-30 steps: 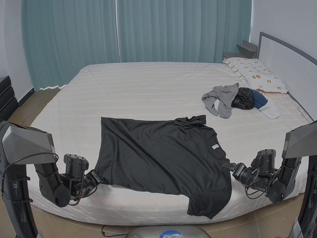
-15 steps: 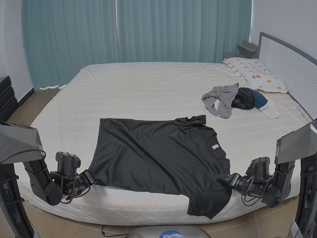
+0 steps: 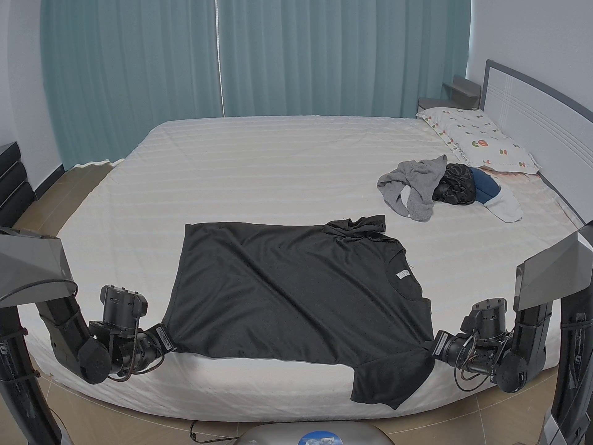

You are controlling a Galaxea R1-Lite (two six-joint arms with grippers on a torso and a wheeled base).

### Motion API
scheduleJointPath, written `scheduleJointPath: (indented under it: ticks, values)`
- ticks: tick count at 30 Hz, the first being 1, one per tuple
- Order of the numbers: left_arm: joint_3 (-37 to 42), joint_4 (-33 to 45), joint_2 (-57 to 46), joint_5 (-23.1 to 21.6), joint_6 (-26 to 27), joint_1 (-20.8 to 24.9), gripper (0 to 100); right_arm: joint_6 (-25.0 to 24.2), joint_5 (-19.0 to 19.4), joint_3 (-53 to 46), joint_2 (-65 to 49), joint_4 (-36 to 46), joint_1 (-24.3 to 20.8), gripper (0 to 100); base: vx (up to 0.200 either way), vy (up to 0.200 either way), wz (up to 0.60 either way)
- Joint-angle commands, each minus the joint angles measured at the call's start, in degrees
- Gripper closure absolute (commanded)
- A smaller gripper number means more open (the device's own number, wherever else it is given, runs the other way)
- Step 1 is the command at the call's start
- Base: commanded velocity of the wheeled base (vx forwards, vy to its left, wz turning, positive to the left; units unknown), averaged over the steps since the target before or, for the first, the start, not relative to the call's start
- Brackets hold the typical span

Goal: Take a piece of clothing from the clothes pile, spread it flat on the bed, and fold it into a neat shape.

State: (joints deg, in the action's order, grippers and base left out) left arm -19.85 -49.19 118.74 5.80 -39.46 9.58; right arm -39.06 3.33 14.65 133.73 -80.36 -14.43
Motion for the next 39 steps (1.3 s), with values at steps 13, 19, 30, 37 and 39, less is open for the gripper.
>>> scheduleJointPath:
  ticks: [13, 19, 30, 37, 39]
  values:
    - [1.4, 8.3, -6.2, 0.0, 9.8, -5.9, 100, 9.8, 0.4, -6.7, -4.3, 0.5, 4.4, 100, 0.000, 0.000, 0.00]
    - [1.4, 14.5, -9.1, 0.0, 14.5, -8.2, 100, 13.9, 0.6, -9.2, -4.3, -0.1, 4.6, 100, 0.000, 0.000, 0.00]
    - [0.7, 14.7, -4.8, -0.9, 14.4, -7.7, 100, 16.2, 0.5, -10.0, -2.3, -0.3, 4.3, 0, 0.000, 0.000, 0.00]
    - [-0.3, 14.6, -2.2, -2.0, 13.8, -7.2, 0, 15.8, 0.7, -9.6, -1.6, -1.9, 4.3, 0, 0.000, 0.000, 0.00]
    - [-0.5, 14.6, -2.2, -2.1, 13.4, -7.2, 0, 15.7, 0.7, -9.7, -1.8, -2.5, 4.3, 0, 0.000, 0.000, 0.00]
